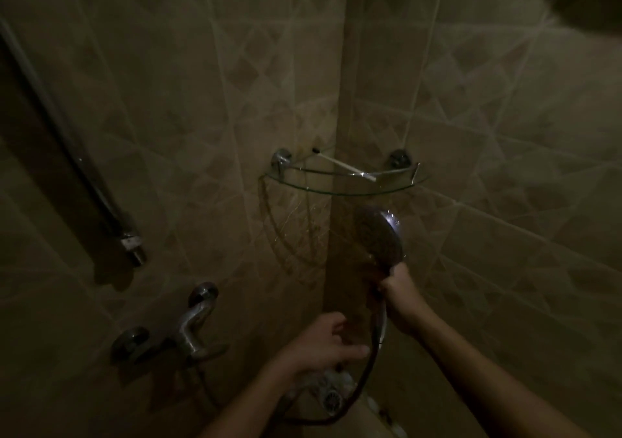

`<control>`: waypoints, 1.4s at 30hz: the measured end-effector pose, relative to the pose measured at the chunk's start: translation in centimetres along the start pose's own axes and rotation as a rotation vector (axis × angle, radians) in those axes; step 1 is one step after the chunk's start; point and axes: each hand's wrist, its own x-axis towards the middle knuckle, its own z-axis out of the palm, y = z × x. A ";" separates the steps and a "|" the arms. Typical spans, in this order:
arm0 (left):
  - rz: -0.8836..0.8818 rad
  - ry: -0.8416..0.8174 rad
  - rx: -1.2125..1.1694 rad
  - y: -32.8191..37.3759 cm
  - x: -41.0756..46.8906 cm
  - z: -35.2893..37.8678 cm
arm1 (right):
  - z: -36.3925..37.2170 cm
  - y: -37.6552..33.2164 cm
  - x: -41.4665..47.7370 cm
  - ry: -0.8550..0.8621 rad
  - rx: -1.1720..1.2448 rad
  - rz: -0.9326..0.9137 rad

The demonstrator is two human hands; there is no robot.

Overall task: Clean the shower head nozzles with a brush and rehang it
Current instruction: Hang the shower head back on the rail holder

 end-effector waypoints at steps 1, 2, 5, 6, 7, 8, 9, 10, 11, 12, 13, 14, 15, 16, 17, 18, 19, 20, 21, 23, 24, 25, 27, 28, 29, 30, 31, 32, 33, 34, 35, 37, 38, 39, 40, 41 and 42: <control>0.027 -0.043 0.043 1.9 -0.6 -0.1 | 0.6 -1.7 -0.2 -0.056 0.057 -0.031; 0.041 -0.070 0.105 3.6 -1.1 -0.4 | 1.0 -3.3 -0.3 -0.119 0.112 -0.044; 0.016 -0.034 0.243 6.7 -1.8 -1.7 | 1.7 -7.7 -0.6 -0.284 0.174 -0.058; 0.012 -0.005 0.258 7.5 -2.1 -2.1 | 1.9 -9.0 -0.6 -0.304 0.152 -0.076; 0.009 0.028 0.263 8.5 -2.8 -2.3 | 2.2 -10.3 -0.7 -0.309 0.133 -0.101; 0.029 0.065 0.273 9.6 -3.7 -2.3 | 2.5 -11.6 -0.8 -0.301 0.116 -0.131; 0.068 0.106 0.267 10.4 -4.1 -2.5 | 2.9 -12.9 -1.0 -0.285 0.095 -0.172; 0.141 0.147 0.245 11.2 -4.3 -2.6 | 3.3 -14.2 -1.2 -0.254 0.056 -0.218; 0.198 0.173 0.201 12.1 -4.8 -2.6 | 3.8 -15.5 -1.4 -0.214 -0.003 -0.263; 0.258 0.207 0.150 12.8 -5.1 -2.7 | 4.1 -16.7 -1.6 -0.172 -0.068 -0.307; 0.307 0.250 0.115 13.6 -5.3 -2.9 | 4.5 -17.7 -1.6 -0.136 -0.129 -0.342; 0.374 0.295 0.100 14.8 -6.0 -3.2 | 4.9 -18.8 -1.7 -0.106 -0.185 -0.367; 0.410 0.336 0.095 15.5 -6.1 -3.8 | 5.4 -19.7 -1.7 -0.077 -0.226 -0.381; 0.419 0.374 0.111 16.2 -6.5 -4.5 | 5.8 -20.6 -1.7 -0.055 -0.252 -0.378; 0.413 0.403 0.128 16.7 -6.7 -5.3 | 6.2 -21.4 -1.8 -0.032 -0.266 -0.370; 0.432 0.438 0.145 17.3 -7.3 -6.1 | 6.8 -22.2 -1.9 -0.009 -0.290 -0.371; 0.433 0.479 0.161 17.7 -7.3 -7.0 | 7.3 -23.0 -2.2 0.011 -0.335 -0.385; 0.429 0.524 0.184 18.4 -7.9 -7.8 | 7.9 -23.8 -2.4 0.024 -0.383 -0.413; 0.448 0.529 0.192 19.0 -8.2 -8.9 | 8.6 -24.6 -2.6 0.035 -0.412 -0.445; 0.558 0.540 0.367 20.8 -10.3 -10.7 | 9.7 -26.3 -2.9 0.046 -0.436 -0.496; 0.598 0.506 0.333 22.2 -11.4 -11.1 | 10.2 -27.2 -2.9 0.051 -0.441 -0.523; 0.646 0.461 0.286 22.7 -11.7 -12.0 | 10.7 -28.2 -2.9 0.056 -0.441 -0.548; 0.640 0.508 0.262 24.3 -12.9 -13.0 | 11.8 -30.4 -3.0 0.055 -0.432 -0.623; 0.637 0.534 0.198 24.8 -13.4 -13.5 | 12.2 -31.5 -3.1 0.048 -0.428 -0.656; 0.650 0.572 0.207 25.6 -13.8 -14.0 | 12.6 -32.7 -3.2 0.033 -0.422 -0.680; 0.669 0.605 0.271 26.5 -14.5 -14.5 | 13.0 -33.7 -3.3 0.010 -0.411 -0.694; 0.682 0.629 0.287 27.3 -15.1 -15.1 | 13.4 -34.8 -3.4 -0.014 -0.405 -0.699; 0.697 0.659 0.308 28.4 -15.9 -15.3 | 13.7 -35.9 -3.5 -0.031 -0.407 -0.707; 0.728 0.700 0.331 29.5 -16.5 -15.5 | 14.1 -37.0 -3.6 -0.037 -0.421 -0.715; 0.765 0.735 0.365 30.6 -17.1 -15.9 | 14.5 -38.2 -3.6 -0.035 -0.439 -0.730; 0.799 0.755 0.386 31.6 -17.6 -16.3 | 14.9 -39.4 -3.6 -0.024 -0.458 -0.746; 0.809 0.782 0.374 33.8 -18.8 -17.1 | 15.6 -42.0 -3.6 -0.010 -0.479 -0.783; 0.806 0.799 0.374 34.9 -19.3 -17.5 | 15.8 -43.3 -3.6 -0.016 -0.478 -0.803; 0.815 0.821 0.385 36.0 -19.8 -17.9 | 16.0 -44.5 -3.5 -0.033 -0.467 -0.817; 0.830 0.848 0.407 37.0 -20.3 -18.4 | 16.1 -45.7 -3.5 -0.058 -0.446 -0.823; 0.839 0.881 0.437 38.0 -20.8 -18.7 | 16.2 -46.9 -3.4 -0.081 -0.419 -0.819; 0.838 0.918 0.470 38.9 -21.4 -18.8 | 16.3 -47.9 -3.2 -0.098 -0.390 -0.813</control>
